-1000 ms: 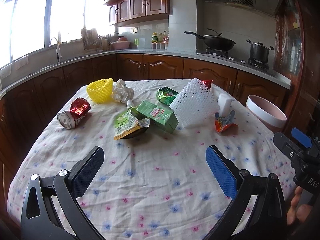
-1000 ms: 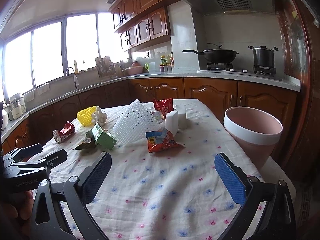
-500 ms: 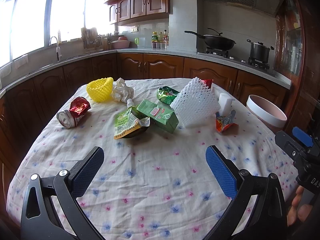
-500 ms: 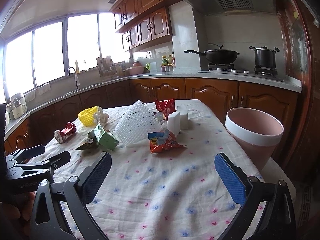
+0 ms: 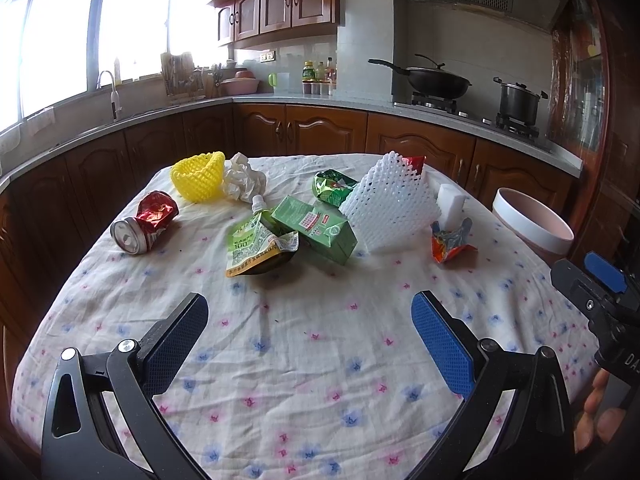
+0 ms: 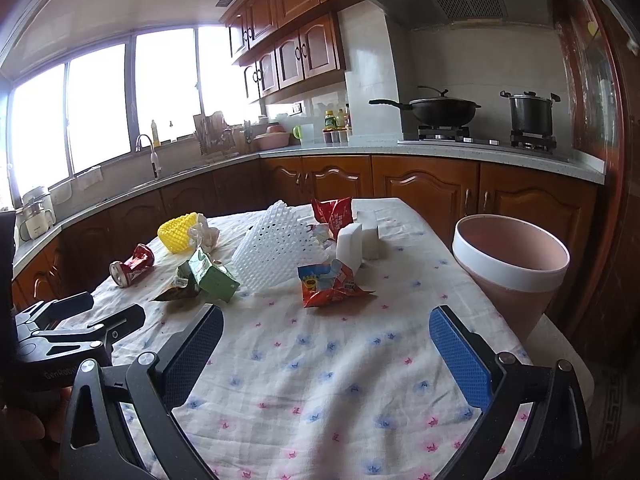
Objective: Collect trash
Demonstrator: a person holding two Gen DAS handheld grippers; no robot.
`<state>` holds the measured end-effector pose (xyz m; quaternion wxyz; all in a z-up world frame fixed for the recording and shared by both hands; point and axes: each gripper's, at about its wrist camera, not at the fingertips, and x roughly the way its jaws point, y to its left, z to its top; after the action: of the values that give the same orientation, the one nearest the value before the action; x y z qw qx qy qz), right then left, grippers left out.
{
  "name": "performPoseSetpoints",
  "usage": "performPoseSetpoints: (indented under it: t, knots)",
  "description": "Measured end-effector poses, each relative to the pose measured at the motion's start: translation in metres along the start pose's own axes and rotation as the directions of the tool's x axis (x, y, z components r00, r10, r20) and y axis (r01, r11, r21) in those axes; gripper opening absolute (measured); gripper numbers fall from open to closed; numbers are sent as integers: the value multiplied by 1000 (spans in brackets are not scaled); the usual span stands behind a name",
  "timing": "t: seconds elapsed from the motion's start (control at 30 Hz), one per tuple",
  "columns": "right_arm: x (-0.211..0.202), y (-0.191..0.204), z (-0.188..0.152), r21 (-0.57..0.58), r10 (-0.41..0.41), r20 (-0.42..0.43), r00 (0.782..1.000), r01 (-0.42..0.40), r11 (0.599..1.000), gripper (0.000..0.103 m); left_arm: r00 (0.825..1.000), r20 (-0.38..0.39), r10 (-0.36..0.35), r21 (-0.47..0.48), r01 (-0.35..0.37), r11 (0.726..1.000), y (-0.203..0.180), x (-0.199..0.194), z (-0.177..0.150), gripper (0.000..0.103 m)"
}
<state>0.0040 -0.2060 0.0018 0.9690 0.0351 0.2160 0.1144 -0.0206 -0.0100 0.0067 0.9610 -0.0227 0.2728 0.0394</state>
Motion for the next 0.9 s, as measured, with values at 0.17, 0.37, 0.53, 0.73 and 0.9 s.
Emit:
performPoseSetpoints:
  t: [0.17,0.37,0.53,0.73,0.9]
  knots:
    - [1,0,0,1,1,-1,1000,-1,1000,103,1000,-9,-14,7,14,1000,-2,4,-1,103]
    - [4,0,0,9,4,-16,1000,-4,1000,103,999,-32,-35,-3,35,999,-2,11,2,103]
    - [11,-5,3,24,12,-36,999,-12,1000,103,998,-49,-45,-11,44,999,1,19,6,103]
    - [22,-11,12,36,35,-67,997,-32,999,103,997,-58,-54,-4,53,999,1,30,18,103]
    - [38,-19,25,64,66,-105,992,-59,996,103,994,-76,-78,9,79,997,-1,44,35,103]
